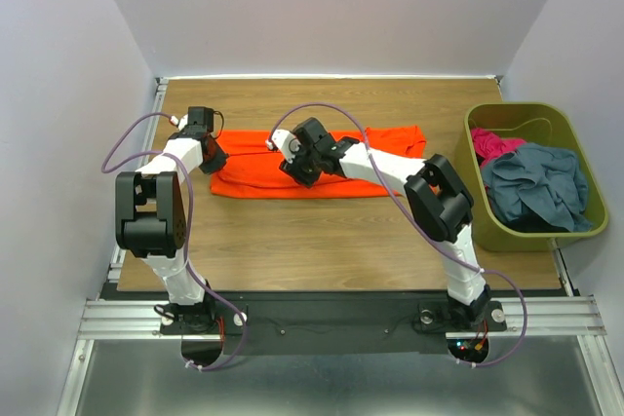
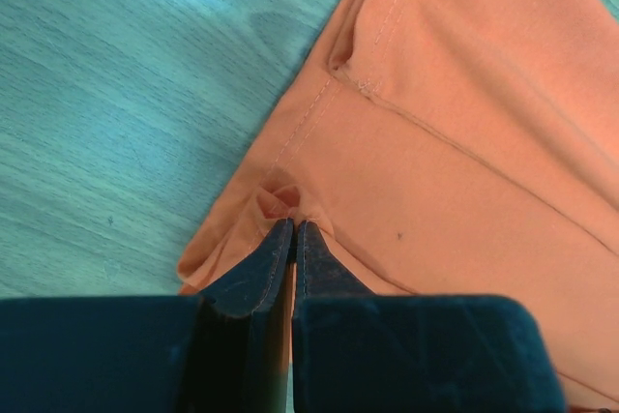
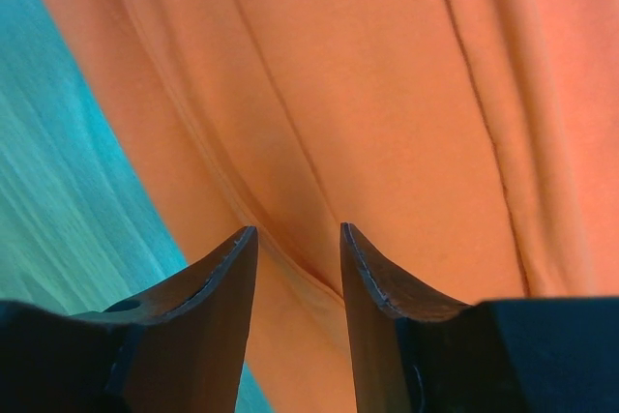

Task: Fold and stack the t-shirts
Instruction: Fold the tshirt

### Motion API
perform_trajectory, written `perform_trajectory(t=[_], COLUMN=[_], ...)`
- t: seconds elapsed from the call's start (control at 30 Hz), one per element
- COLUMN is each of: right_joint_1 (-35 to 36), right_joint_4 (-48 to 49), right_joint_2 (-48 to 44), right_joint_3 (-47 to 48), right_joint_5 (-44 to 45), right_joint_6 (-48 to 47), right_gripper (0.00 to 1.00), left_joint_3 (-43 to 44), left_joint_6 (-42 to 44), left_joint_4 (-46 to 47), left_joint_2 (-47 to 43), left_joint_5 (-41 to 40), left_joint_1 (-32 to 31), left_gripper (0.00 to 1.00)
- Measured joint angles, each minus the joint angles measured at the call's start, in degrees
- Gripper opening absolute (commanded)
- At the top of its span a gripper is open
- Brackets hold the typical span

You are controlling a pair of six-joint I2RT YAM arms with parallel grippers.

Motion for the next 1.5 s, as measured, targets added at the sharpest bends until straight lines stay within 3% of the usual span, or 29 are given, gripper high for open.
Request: perform_trajectory(t=[0.3,0.43,0.6,0.8,0.93,1.37,1.5], right_joint_1=[0.66,0.87,0.92,0.92,0.92,0.96,0.96], right_joint_4=[-0.04,-0.04,0.04,-0.04,-0.11,-0.11,-0.13], right_joint_2=[1.51,2.34,2.89,3.19,3.23,3.39,3.98], right_joint_3=[0.46,1.18,1.88,1.9,1.9,6.01,6.56], right_joint_5=[-2.08,-2.36,-2.73,-3.19,-3.3,2.08,4.44], right_joint_6=[-0.42,-0.55,-0.72,-0.83,-1.01,-1.44,-1.42], right_gripper=[0.44,0.38,0.29,0.08,0.01,0.01,0.01], left_joint_3=[-0.22,-0.22,-0.22,-0.26,-0.26,-1.14,-1.38], left_joint_6=[0.0,0.0,0.0,0.0,0.02,0.15,0.22], left_joint_4=[0.07,0.07,0.07,0.07,0.07,0.13,0.13], left_joint_2=[0.0,0.0,0.0,0.0,0.0,0.0,0.0], left_joint_5=[0.15,0.15,0.15,0.15,0.15,0.15,0.15], left_joint_1=[0.0,0.0,0.0,0.11,0.22,0.35,0.37], left_gripper=[0.12,0.11,0.11,0.11,0.12,0.15,0.28])
